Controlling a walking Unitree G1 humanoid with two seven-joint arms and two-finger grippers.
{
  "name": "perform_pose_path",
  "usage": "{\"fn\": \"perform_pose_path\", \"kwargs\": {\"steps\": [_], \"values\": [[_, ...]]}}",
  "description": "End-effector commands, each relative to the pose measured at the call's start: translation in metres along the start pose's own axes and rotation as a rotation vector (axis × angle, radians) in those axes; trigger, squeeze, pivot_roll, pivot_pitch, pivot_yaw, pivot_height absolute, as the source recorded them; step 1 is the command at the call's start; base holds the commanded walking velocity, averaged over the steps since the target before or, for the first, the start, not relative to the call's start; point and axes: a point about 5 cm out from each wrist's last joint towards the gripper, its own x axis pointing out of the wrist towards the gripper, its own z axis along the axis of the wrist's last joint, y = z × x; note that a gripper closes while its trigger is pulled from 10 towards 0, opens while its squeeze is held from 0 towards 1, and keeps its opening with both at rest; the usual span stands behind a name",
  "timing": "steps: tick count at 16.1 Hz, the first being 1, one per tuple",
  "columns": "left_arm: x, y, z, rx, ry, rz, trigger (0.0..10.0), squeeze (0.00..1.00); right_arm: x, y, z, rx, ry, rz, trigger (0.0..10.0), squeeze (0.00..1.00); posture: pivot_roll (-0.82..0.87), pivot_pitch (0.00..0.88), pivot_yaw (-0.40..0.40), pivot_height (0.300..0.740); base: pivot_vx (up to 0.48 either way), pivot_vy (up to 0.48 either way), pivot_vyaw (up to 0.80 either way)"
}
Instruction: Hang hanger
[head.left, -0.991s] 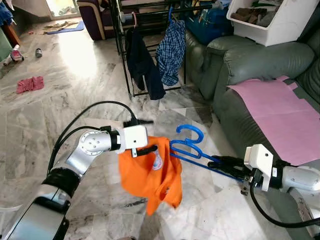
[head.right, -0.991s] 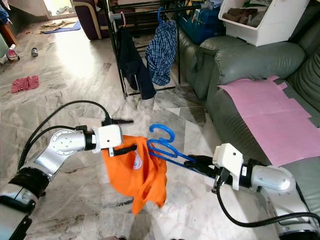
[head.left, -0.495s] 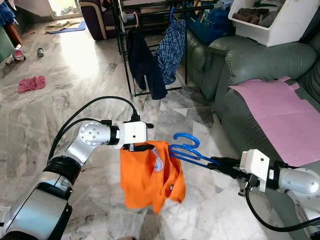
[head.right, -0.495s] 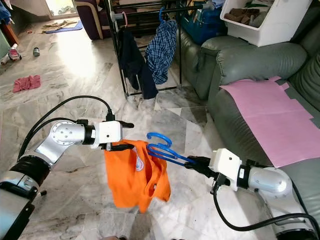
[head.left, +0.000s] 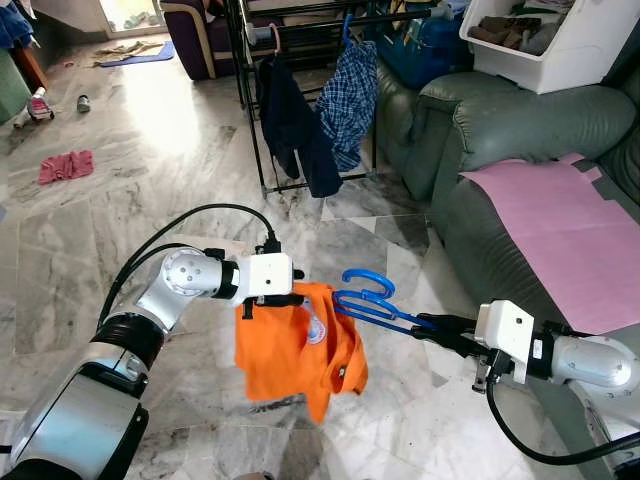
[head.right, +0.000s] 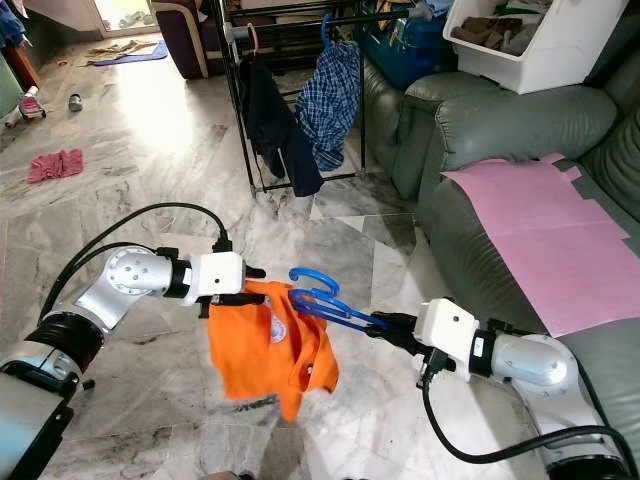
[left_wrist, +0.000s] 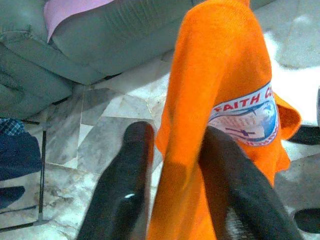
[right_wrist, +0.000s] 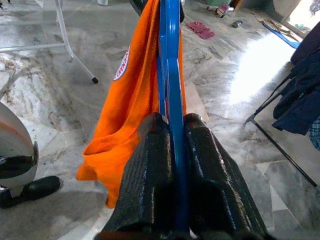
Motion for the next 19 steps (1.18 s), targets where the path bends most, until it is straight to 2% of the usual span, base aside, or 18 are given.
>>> {"fn": "perform_pose_path", "kwargs": {"steps": [1, 10, 11, 12, 17, 19], "values": [[0.001, 0.000, 0.001, 0.011, 0.008, -0.024, 0.0, 0.00, 0.003, -0.002, 0.005, -0.028, -0.022, -0.003, 10.0, 0.00, -0.06, 0.092, 0.033, 0.740, 0.000, 0.000, 0.00], [-0.005, 0.011, 0.001, -0.003, 0.012, 0.010, 0.0, 0.00, 0.004, 0.000, -0.001, -0.041, 0.017, -0.013, 10.0, 0.00, -0.06, 0.095, 0.030, 0.740, 0.000, 0.000, 0.00], [-0.007, 0.010, -0.001, -0.010, 0.020, 0.013, 0.0, 0.00, 0.005, -0.001, -0.004, -0.020, 0.032, -0.008, 10.0, 0.17, -0.06, 0.095, 0.030, 0.740, 0.000, 0.000, 0.00], [-0.008, 0.010, -0.003, -0.024, 0.021, 0.014, 0.0, 0.00, 0.004, 0.000, -0.005, 0.009, 0.044, 0.008, 10.0, 1.00, -0.06, 0.093, 0.030, 0.740, 0.000, 0.000, 0.00], [-0.010, 0.009, -0.007, -0.057, 0.026, 0.021, 0.0, 0.00, -0.001, -0.005, -0.009, -0.024, 0.102, 0.016, 10.0, 1.00, -0.06, 0.092, 0.029, 0.740, 0.000, 0.000, 0.00], [-0.014, 0.009, -0.012, -0.092, 0.025, 0.043, 0.0, 0.00, -0.013, -0.025, -0.005, -0.164, 0.214, 0.026, 10.0, 1.00, -0.06, 0.093, 0.030, 0.740, 0.000, 0.000, 0.00]]}}
